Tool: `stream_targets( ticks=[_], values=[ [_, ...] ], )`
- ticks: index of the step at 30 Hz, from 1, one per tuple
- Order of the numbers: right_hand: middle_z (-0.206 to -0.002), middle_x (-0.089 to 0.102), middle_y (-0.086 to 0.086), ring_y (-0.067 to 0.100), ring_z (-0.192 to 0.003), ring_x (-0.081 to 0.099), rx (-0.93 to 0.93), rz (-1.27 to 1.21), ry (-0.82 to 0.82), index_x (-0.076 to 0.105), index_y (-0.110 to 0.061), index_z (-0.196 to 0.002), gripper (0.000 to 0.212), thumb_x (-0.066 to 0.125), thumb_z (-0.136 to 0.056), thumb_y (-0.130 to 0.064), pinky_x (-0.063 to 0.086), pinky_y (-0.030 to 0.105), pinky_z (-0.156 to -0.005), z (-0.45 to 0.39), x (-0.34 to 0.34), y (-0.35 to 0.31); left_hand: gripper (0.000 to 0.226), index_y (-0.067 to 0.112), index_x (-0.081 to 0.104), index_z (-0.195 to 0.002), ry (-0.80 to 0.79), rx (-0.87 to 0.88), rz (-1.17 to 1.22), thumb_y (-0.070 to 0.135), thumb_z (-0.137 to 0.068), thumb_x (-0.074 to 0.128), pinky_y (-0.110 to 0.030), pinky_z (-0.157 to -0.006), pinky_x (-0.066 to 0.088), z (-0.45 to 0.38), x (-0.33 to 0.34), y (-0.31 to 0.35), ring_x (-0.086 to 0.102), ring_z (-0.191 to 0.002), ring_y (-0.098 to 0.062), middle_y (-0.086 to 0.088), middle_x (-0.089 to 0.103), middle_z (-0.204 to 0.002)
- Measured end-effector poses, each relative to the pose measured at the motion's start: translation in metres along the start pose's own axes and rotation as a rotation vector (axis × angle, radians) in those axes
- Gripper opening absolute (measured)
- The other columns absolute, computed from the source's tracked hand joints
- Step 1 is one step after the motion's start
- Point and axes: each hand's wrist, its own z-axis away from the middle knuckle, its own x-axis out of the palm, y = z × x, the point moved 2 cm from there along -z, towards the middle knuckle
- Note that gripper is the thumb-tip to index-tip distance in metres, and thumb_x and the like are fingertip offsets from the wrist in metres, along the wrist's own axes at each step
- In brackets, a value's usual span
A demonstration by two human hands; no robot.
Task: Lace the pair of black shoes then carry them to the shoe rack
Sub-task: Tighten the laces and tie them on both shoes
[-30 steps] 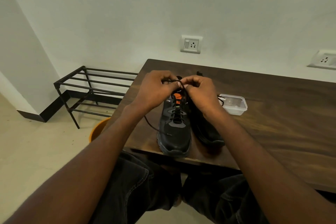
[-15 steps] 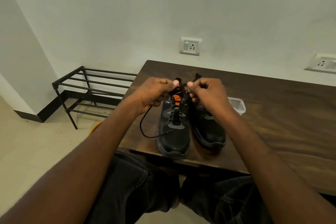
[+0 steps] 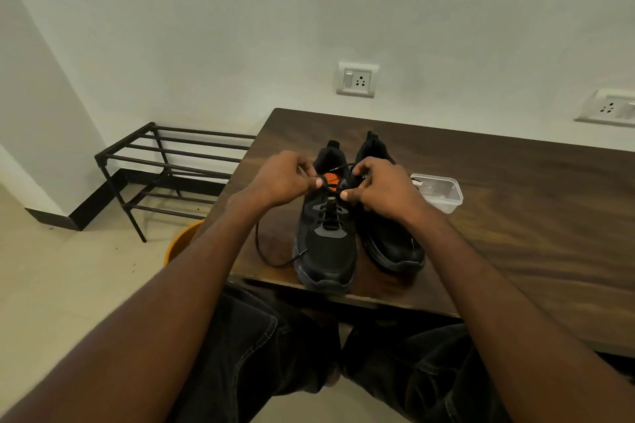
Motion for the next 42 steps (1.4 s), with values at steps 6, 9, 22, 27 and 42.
stream_targets(
  ticks=[6,9,22,27,42],
  values=[
    [-0.092,0.073,-0.008,0.010,-0.092,0.069,-0.080,0.021,0.134,0.080,-0.023,-0.097,0.011,0.079,-0.090,-0.015,0.059,0.037,-0.093,-0.005,-0.002,0.005,0.021,0.016,0.068,-0.079,0.135,-0.031,-0.131,0.029,-0.096,0.071,-0.039,-0.072,0.057,-0.005,0.000,-0.006,0.069,-0.075,-0.020,-0.002,0.070,-0.074],
    [-0.092,0.076,-0.005,0.012,-0.091,0.070,-0.036,-0.072,0.305,0.081,-0.026,-0.091,0.014,0.075,-0.093,-0.013,0.061,0.039,-0.089,-0.008,-0.011,0.007,0.024,0.015,0.067,-0.082,0.252,-0.085,-0.096,0.032,-0.099,0.067,-0.043,-0.077,0.060,-0.008,-0.007,-0.014,0.071,-0.076,-0.020,-0.003,0.071,-0.075],
    [-0.094,0.075,-0.002,0.012,-0.092,0.067,-0.088,0.091,0.195,0.082,-0.022,-0.094,0.006,0.076,-0.093,-0.021,0.058,0.035,-0.088,-0.013,0.004,0.002,0.023,0.019,0.069,-0.077,0.060,0.021,-0.094,0.032,-0.096,0.072,-0.027,-0.058,0.039,-0.009,0.006,-0.004,0.057,-0.065,-0.010,0.004,0.063,-0.069],
    [-0.086,0.075,0.004,0.023,-0.088,0.071,0.025,0.072,0.335,0.080,-0.020,-0.082,0.012,0.075,-0.093,-0.024,0.061,0.042,-0.083,-0.017,0.005,0.010,0.024,0.016,0.067,-0.079,0.112,-0.064,-0.155,0.034,-0.094,0.071,-0.038,-0.070,0.056,-0.013,0.006,-0.010,0.065,-0.073,-0.020,-0.003,0.068,-0.075],
    [-0.073,0.075,0.009,0.028,-0.070,0.075,0.212,-0.149,0.188,0.075,-0.006,-0.082,0.023,0.068,-0.090,-0.027,0.065,0.045,-0.072,-0.013,0.004,0.005,0.024,0.015,0.055,-0.079,0.163,-0.177,0.675,0.010,-0.090,0.075,-0.030,-0.071,0.058,-0.008,0.006,0.002,0.076,-0.092,-0.021,-0.016,0.075,-0.098]
  ],
)
